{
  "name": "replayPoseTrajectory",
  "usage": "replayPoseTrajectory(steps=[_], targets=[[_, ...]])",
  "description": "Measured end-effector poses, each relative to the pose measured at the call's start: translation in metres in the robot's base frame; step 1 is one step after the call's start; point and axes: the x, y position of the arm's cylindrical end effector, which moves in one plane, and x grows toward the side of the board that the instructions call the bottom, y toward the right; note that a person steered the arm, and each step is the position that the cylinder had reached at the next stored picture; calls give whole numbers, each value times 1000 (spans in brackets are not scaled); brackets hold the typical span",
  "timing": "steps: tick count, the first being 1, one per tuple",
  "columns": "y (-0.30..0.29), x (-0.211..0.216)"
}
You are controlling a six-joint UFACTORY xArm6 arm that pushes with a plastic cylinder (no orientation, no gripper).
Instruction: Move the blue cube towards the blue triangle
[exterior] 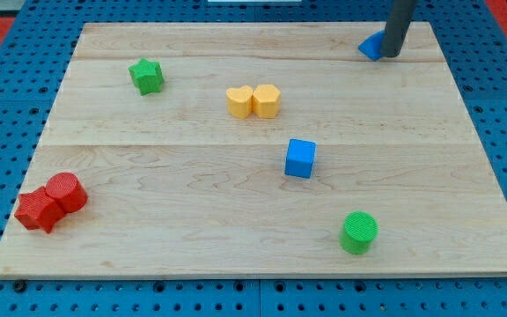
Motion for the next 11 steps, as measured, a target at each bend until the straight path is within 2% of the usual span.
replayPoseTrajectory(steps=[1,2,3,4,6,7,8,9,11], targets=[[12,114],[-24,234],[-110,250],[-168,232],[-132,165],[-147,128],[-171,140],[-144,114],[-139,27]])
